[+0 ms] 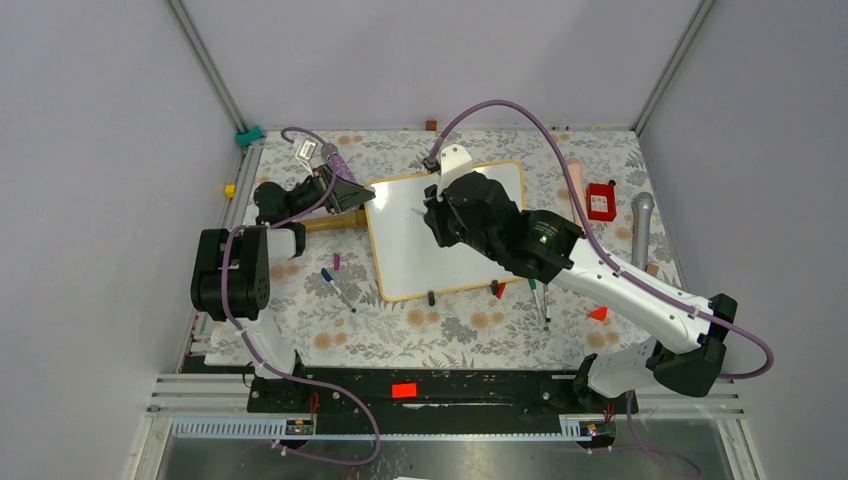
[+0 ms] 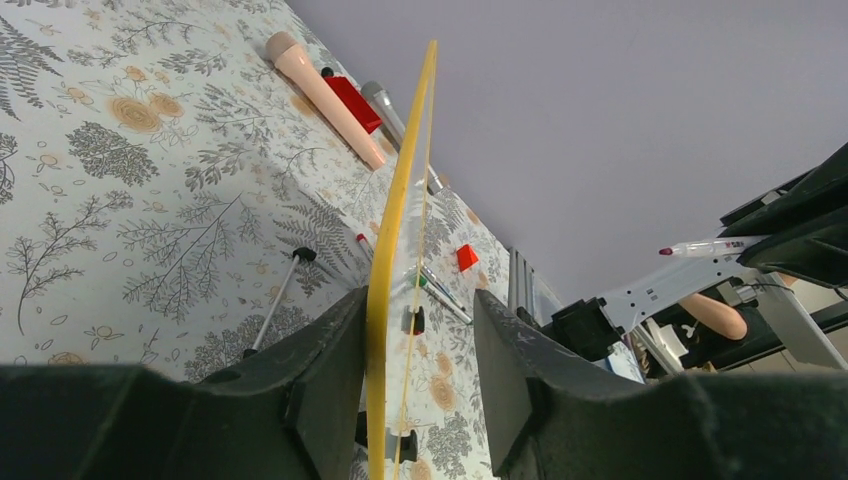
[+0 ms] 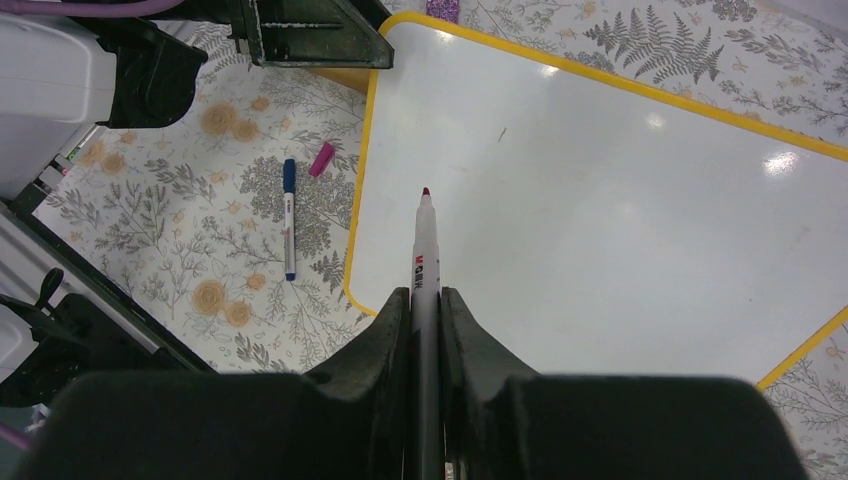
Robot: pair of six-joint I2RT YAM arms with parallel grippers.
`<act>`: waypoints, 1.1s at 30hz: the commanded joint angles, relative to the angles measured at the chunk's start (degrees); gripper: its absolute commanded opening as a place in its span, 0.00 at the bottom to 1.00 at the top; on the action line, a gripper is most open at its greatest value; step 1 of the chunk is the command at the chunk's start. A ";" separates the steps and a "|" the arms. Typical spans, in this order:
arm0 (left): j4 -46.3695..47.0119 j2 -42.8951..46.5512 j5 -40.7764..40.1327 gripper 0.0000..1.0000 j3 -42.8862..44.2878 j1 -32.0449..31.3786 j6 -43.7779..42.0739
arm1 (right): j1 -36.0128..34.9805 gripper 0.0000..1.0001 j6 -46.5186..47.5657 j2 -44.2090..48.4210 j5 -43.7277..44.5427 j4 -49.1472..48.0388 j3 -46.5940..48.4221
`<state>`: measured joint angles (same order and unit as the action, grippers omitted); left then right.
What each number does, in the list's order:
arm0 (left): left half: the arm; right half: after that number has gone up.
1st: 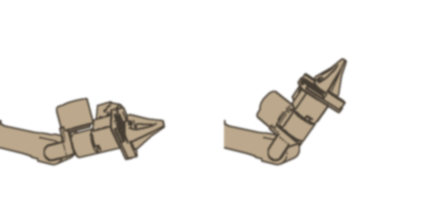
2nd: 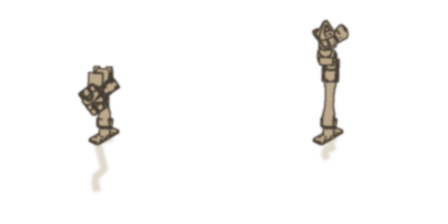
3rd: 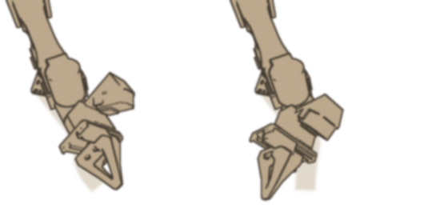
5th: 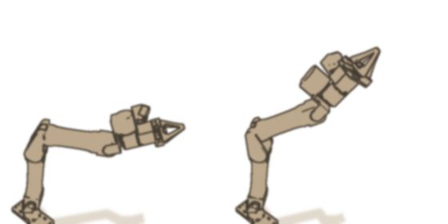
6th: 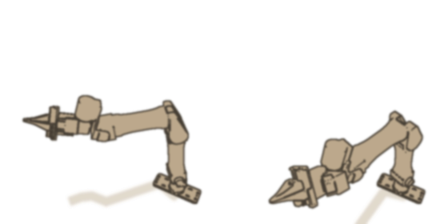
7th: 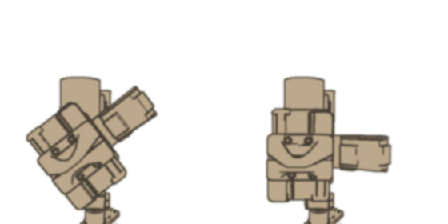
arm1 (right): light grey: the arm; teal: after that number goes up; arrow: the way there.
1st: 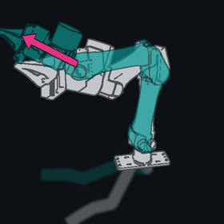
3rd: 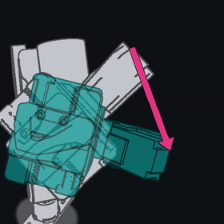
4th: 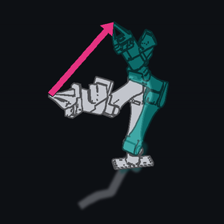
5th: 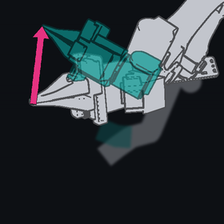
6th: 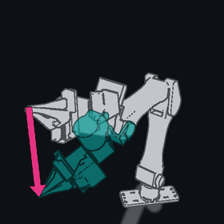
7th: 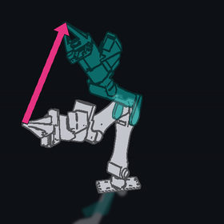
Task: Write a sentence on the whiteboard
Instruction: Hold the whiteboard on the whiteboard stand.
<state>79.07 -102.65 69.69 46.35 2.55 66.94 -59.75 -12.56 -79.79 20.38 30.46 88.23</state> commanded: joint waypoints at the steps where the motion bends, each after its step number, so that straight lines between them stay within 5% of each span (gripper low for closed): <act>1: 4.80 0.39 -3.48 0.40 1.05 -0.17 1.06 | -0.46 0.00 1.25 -0.54 1.22 -1.72 2.87; 11: 4.84 1.27 -3.91 0.43 2.07 1.36 0.70 | -0.46 0.00 1.13 -0.57 1.57 -1.97 2.87; 15: 4.80 1.31 -2.16 0.72 4.63 4.29 2.49 | -0.46 0.00 1.32 -0.40 1.60 -1.91 2.77; 20: 4.86 4.49 -2.26 0.80 2.88 7.71 3.62 | -0.46 0.00 2.12 -0.24 2.01 -2.03 3.04; 28: 4.13 22.72 -2.32 0.98 -10.78 9.99 10.22 | -0.47 0.00 4.42 0.07 2.15 -3.33 3.11; 33: 3.34 38.06 -3.29 0.99 -22.58 10.20 16.18 | -0.45 0.00 4.58 1.04 1.25 -4.57 1.38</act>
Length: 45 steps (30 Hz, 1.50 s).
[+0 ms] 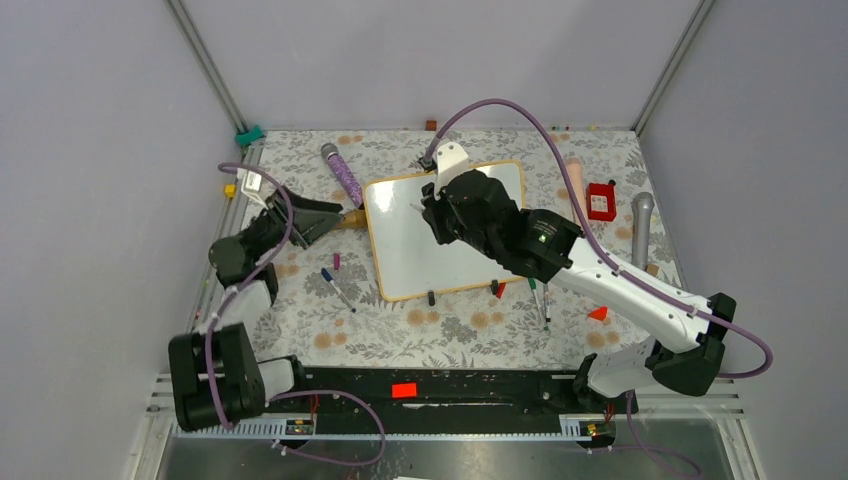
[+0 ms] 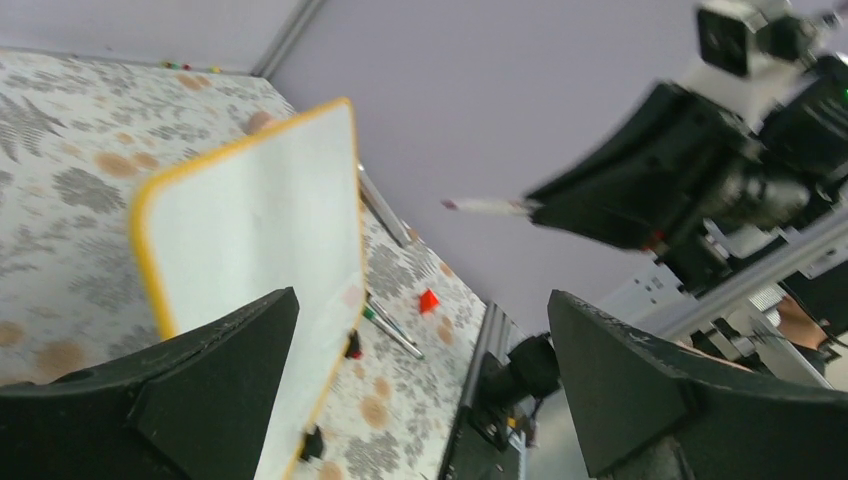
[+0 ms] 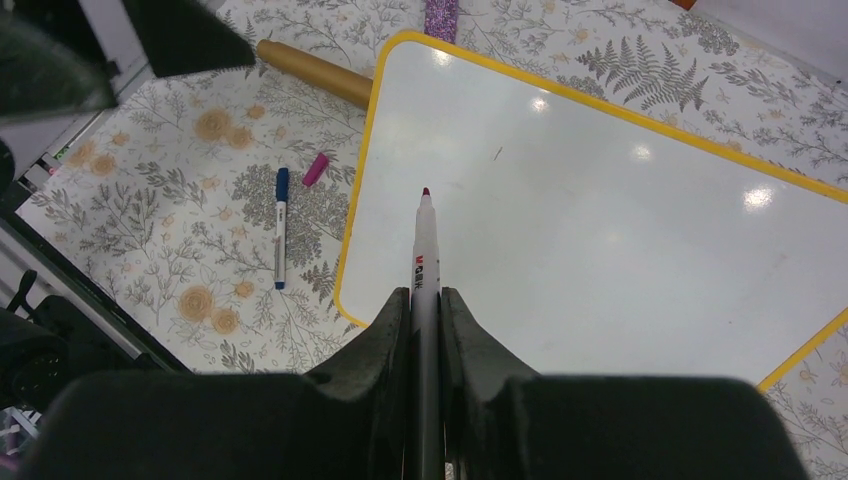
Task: Write a sentence on the whiteboard
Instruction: Hold the whiteboard on the whiteboard stand.
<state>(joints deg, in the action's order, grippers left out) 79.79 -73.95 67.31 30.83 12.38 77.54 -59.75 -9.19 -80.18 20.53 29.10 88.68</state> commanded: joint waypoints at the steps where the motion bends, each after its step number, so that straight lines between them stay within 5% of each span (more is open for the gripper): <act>1: 2.36 12.36 -1.80 0.99 -10.41 0.32 7.08 | -0.50 0.00 1.21 1.59 1.04 -3.25 0.74; 5: 4.23 16.47 -0.67 0.99 -16.31 0.03 13.96 | -0.48 0.00 1.42 2.11 0.83 -3.33 0.13; 34: 4.27 15.92 -0.15 0.99 -17.06 -4.56 12.02 | -0.46 0.00 -0.08 7.75 1.94 -2.27 -4.30; 40: -9.71 13.62 3.47 0.99 -8.86 -4.28 1.20 | -0.46 0.00 -0.26 8.27 2.94 -2.08 -4.70; 45: -44.53 12.25 5.41 0.99 3.90 -3.09 -23.92 | -0.46 0.00 -1.49 7.56 2.02 -2.98 -5.68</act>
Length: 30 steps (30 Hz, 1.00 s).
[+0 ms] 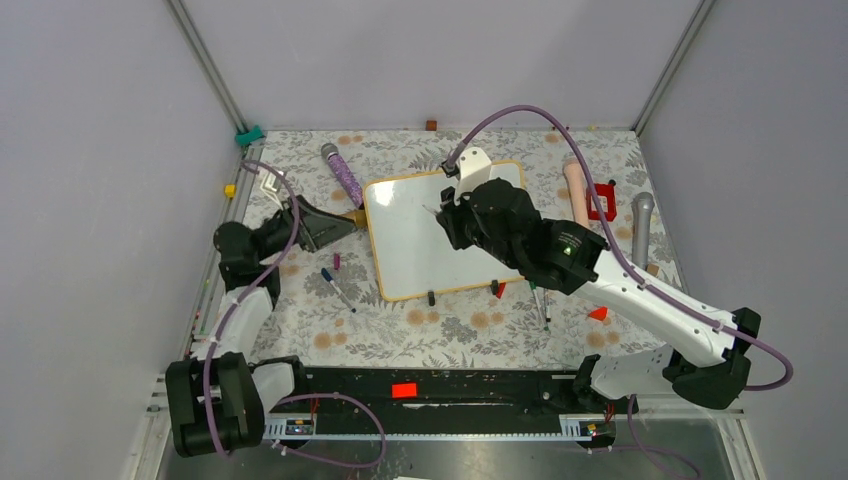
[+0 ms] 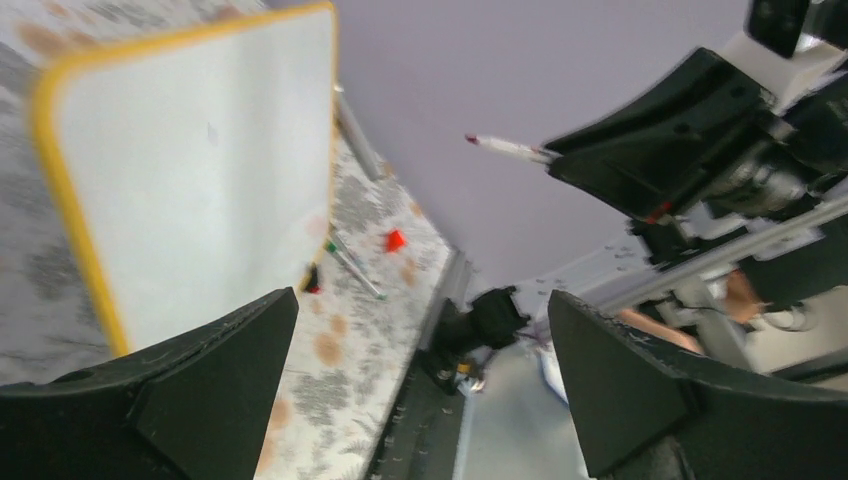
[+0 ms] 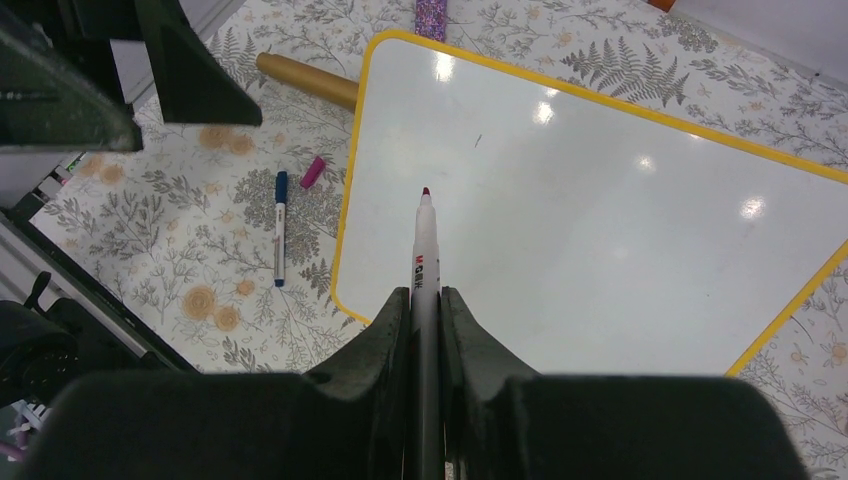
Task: Write a sentence on the whiteboard
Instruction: Hold the whiteboard on the whiteboard stand.
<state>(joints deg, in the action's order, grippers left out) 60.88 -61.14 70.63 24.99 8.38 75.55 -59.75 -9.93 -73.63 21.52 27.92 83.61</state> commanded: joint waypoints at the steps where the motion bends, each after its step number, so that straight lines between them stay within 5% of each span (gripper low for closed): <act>1: -31.84 -0.60 1.14 0.99 11.83 0.93 -27.42 | -0.48 0.00 -0.68 0.77 0.91 -1.98 -0.50; 4: -51.64 -2.89 -3.64 0.99 19.45 0.94 -42.36 | -0.46 0.00 0.33 -0.30 1.06 -2.11 0.40; 7: -53.67 -6.70 -4.96 0.99 23.48 1.02 -44.88 | -0.46 0.00 2.03 -1.39 2.15 -2.19 1.86; 17: -5.68 -25.68 -0.47 0.94 24.47 1.02 -12.30 | 0.08 0.00 9.10 -5.91 1.94 -0.88 6.89; 30: 0.05 -35.77 0.93 0.99 29.45 -1.32 -11.25 | 5.86 0.00 2.18 -5.14 -5.62 5.68 10.34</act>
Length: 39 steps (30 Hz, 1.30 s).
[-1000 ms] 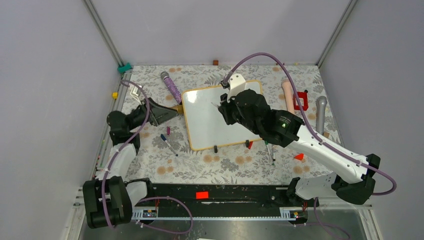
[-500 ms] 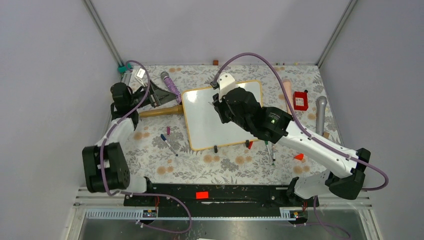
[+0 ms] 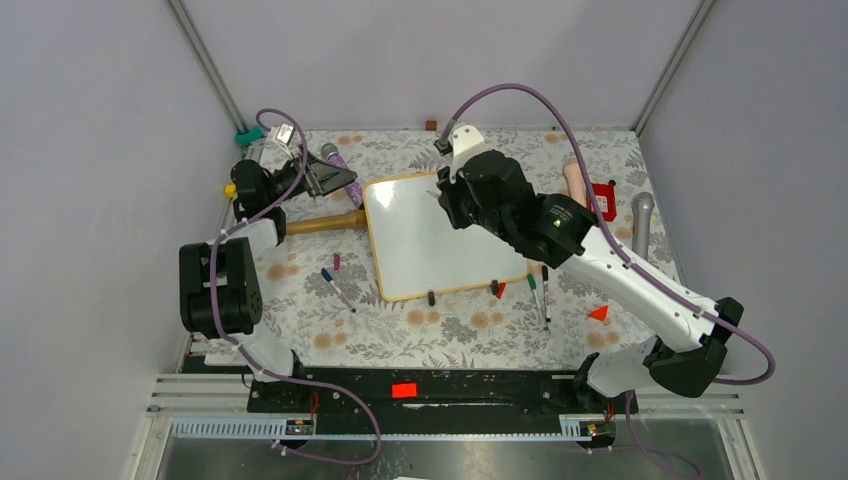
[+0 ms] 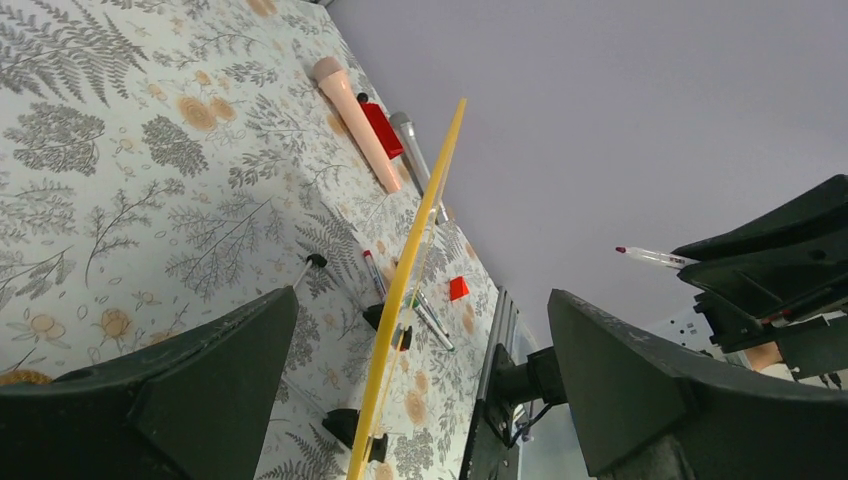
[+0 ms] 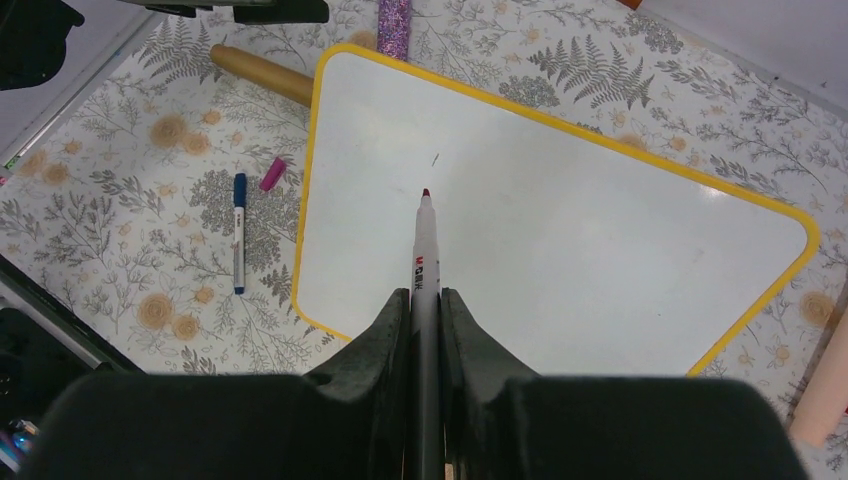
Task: Write a sentence on the whiteboard
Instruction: Hold the whiteboard on the whiteboard stand.
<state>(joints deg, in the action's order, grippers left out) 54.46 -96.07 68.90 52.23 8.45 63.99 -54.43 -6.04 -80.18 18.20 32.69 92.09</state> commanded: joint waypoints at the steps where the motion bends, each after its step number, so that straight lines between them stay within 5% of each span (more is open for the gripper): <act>1: 6.22 -0.90 2.75 0.99 1.89 -1.80 -0.06 | 0.63 0.00 -1.97 1.45 -2.26 0.93 1.90; 14: 5.22 -1.30 3.71 0.99 0.44 -4.23 -3.50 | 1.03 0.00 -0.84 1.30 -4.21 2.30 2.95; 20: 14.42 -1.39 4.13 0.99 -2.21 -4.48 -1.88 | 1.50 0.00 -1.22 0.69 -5.49 3.70 3.46; 24: 28.40 -4.99 4.54 0.99 -2.13 -4.69 7.67 | 1.52 0.00 -1.54 1.00 -5.59 3.79 2.94; 32: 29.21 -5.71 3.23 0.99 -1.46 -6.43 4.89 | 1.53 0.00 -3.79 1.06 -4.89 3.20 2.69; 39: 28.20 -6.33 0.24 0.86 -1.26 -8.11 3.17 | 1.50 0.00 -4.61 1.60 -4.22 2.82 1.86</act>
<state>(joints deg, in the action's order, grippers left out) 78.63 -102.50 71.09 50.15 0.89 69.41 -53.30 -9.52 -80.18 13.85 36.86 93.12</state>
